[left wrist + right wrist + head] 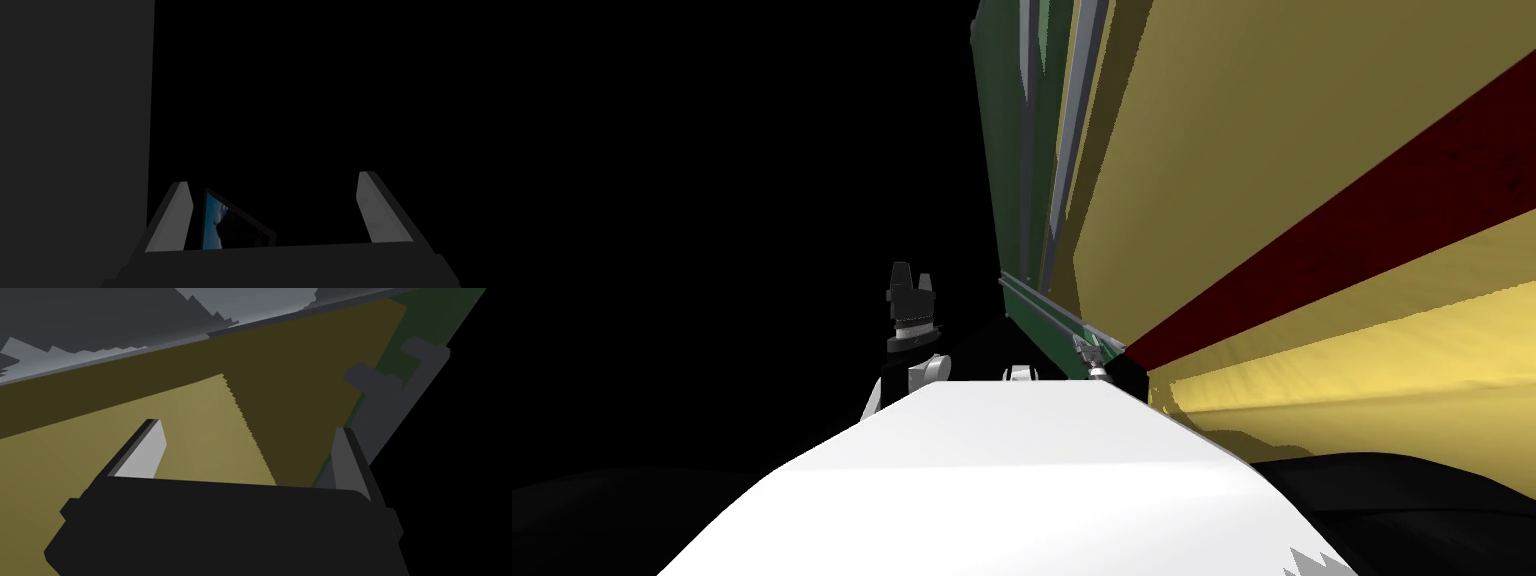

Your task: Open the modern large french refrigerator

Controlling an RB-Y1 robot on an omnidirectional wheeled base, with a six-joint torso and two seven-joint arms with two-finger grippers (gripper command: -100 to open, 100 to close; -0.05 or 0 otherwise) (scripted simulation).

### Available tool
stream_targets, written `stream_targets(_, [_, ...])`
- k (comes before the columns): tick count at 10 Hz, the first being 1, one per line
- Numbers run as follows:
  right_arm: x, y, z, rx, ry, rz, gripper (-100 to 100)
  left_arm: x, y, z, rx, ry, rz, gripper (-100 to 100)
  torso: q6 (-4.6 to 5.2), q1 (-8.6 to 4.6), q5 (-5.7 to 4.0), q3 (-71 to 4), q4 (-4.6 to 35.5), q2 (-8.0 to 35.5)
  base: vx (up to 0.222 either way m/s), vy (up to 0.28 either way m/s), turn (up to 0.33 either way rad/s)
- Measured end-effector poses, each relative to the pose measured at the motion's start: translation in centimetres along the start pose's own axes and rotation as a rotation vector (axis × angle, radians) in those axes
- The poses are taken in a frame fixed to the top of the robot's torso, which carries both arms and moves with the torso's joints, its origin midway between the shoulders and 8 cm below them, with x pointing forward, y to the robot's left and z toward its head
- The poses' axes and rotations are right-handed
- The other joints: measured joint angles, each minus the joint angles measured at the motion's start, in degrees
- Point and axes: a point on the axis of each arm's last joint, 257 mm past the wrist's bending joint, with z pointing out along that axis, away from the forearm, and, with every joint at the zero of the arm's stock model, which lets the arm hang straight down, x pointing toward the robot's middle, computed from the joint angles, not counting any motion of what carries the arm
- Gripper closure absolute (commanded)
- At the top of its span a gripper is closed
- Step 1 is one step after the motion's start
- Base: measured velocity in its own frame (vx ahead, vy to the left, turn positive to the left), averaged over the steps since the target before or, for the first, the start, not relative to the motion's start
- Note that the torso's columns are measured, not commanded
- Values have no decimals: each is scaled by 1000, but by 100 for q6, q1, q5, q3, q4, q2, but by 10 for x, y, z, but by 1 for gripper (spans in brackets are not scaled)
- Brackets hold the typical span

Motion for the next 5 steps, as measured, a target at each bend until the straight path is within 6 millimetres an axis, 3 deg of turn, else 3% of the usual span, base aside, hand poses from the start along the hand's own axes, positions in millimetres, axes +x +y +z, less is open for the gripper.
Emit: stream_targets(5, [23,-9,-9,6,38,-133,-100,0,0,0,0,0,0,0,-2,-1,0,-1,-1,-2,-20,-10,49])
